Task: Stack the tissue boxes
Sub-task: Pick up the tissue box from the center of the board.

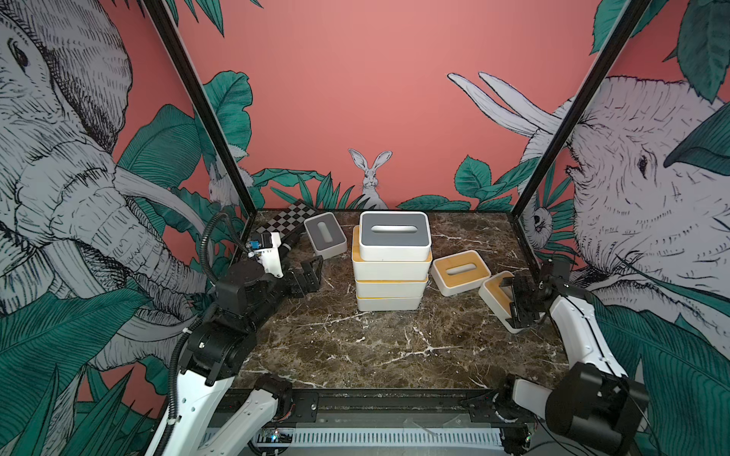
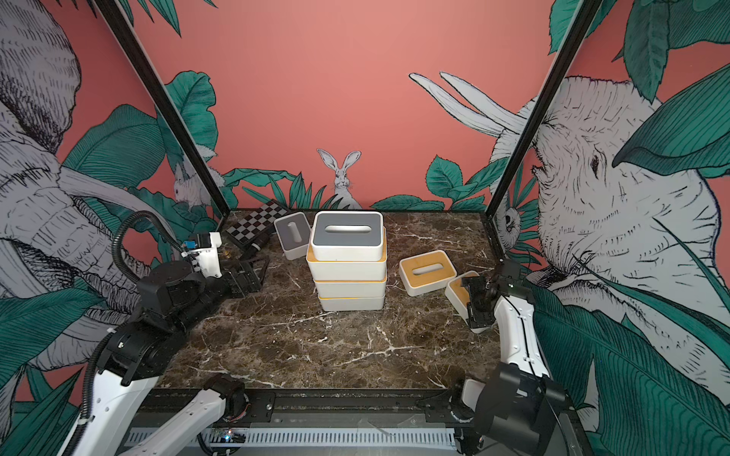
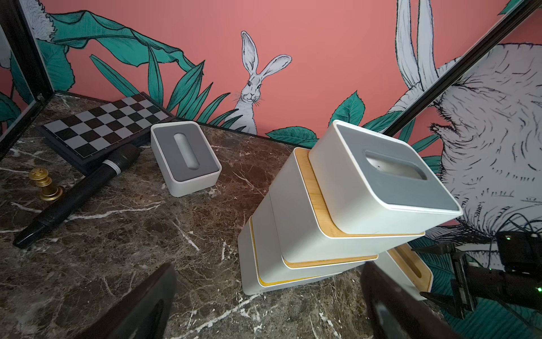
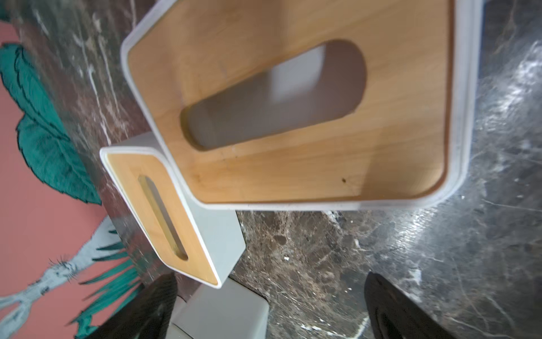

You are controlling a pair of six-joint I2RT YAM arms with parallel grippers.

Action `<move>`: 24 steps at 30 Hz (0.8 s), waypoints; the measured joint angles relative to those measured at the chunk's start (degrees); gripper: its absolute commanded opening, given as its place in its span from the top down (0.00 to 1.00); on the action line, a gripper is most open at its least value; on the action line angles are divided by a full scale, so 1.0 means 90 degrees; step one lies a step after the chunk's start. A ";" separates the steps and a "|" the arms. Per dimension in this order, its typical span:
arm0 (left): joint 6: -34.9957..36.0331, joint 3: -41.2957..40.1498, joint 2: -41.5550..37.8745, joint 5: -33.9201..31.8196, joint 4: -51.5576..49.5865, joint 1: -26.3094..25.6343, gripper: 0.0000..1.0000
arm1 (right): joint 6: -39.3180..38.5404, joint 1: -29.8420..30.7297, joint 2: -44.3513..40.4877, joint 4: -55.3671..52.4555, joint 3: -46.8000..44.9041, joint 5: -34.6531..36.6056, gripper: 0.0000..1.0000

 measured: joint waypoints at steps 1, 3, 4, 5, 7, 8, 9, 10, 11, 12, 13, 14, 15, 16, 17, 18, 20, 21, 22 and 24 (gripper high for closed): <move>0.0017 -0.0022 -0.0022 0.0000 0.0002 0.0000 0.01 | 0.0236 -0.0058 0.0087 0.0129 -0.0063 -0.0032 0.01; 0.0036 -0.0080 -0.0044 0.0005 0.0007 0.0000 0.00 | 0.0517 -0.0141 0.0187 0.0301 -0.0134 -0.0017 0.01; 0.0044 -0.0117 -0.0044 0.0012 0.0007 0.0000 0.01 | 0.0707 -0.0177 0.0204 0.0367 -0.0134 0.0015 0.01; 0.0053 -0.0146 -0.0034 0.0019 0.0007 0.0000 0.01 | 0.0811 -0.0197 0.0204 0.0423 -0.0134 0.0044 0.01; 0.0070 -0.0189 0.0027 0.0044 0.0010 0.0000 0.01 | 0.1044 -0.0260 0.0211 0.0493 -0.0102 0.0155 0.01; 0.0075 -0.0199 0.0063 0.0051 0.0012 0.0000 0.01 | 0.1112 -0.0284 0.0231 0.0500 -0.0073 0.0175 0.02; 0.0083 -0.0199 0.0117 0.0073 0.0017 0.0000 0.01 | 0.1197 -0.0311 0.0257 0.0515 -0.0044 0.0199 0.02; 0.0087 -0.0199 0.0153 0.0078 0.0029 0.0000 0.01 | 0.1273 -0.0342 0.0291 0.0532 -0.0024 0.0214 0.03; 0.0092 -0.0199 0.0187 0.0097 0.0046 0.0000 0.00 | 0.1321 -0.0374 0.0340 0.0539 -0.0005 0.0236 0.03; 0.0109 -0.0199 0.0214 0.0102 0.0061 0.0000 0.01 | 0.1367 -0.0403 0.0391 0.0542 0.0007 0.0248 0.04; 0.0124 -0.0199 0.0243 0.0112 0.0068 0.0000 0.01 | 0.1404 -0.0430 0.0449 0.0546 0.0010 0.0253 0.05; 0.0136 -0.0199 0.0267 0.0117 0.0080 0.0000 0.01 | 0.1455 -0.0437 0.0503 0.0542 0.0012 0.0245 0.06; 0.0151 -0.0199 0.0284 0.0119 0.0092 0.0000 0.01 | 0.1494 -0.0452 0.0542 0.0534 0.0012 0.0233 0.06; 0.0163 -0.0199 0.0299 0.0119 0.0100 0.0000 0.01 | 0.1508 -0.0461 0.0556 0.0532 0.0010 0.0231 0.06; 0.0175 -0.0199 0.0306 0.0119 0.0104 0.0000 0.00 | 0.1532 -0.0464 0.0566 0.0539 0.0000 0.0243 0.06; 0.0185 -0.0199 0.0308 0.0119 0.0109 0.0000 0.01 | 0.1559 -0.0461 0.0566 0.0561 -0.0022 0.0248 0.07; 0.0209 -0.0197 0.0318 0.0121 0.0119 0.0000 0.01 | 0.1654 -0.0466 0.0566 0.0658 -0.0097 0.0248 0.07; 0.0214 -0.0197 0.0321 0.0121 0.0119 0.0000 0.01 | 0.1678 -0.0466 0.0573 0.0692 -0.0141 0.0248 0.08; 0.0228 -0.0197 0.0325 0.0124 0.0119 0.0000 0.01 | 0.1685 -0.0466 0.0588 0.0714 -0.0170 0.0248 0.08; 0.0238 -0.0197 0.0325 0.0124 0.0119 0.0000 0.01 | 0.1698 -0.0466 0.0644 0.0731 -0.0182 0.0228 0.08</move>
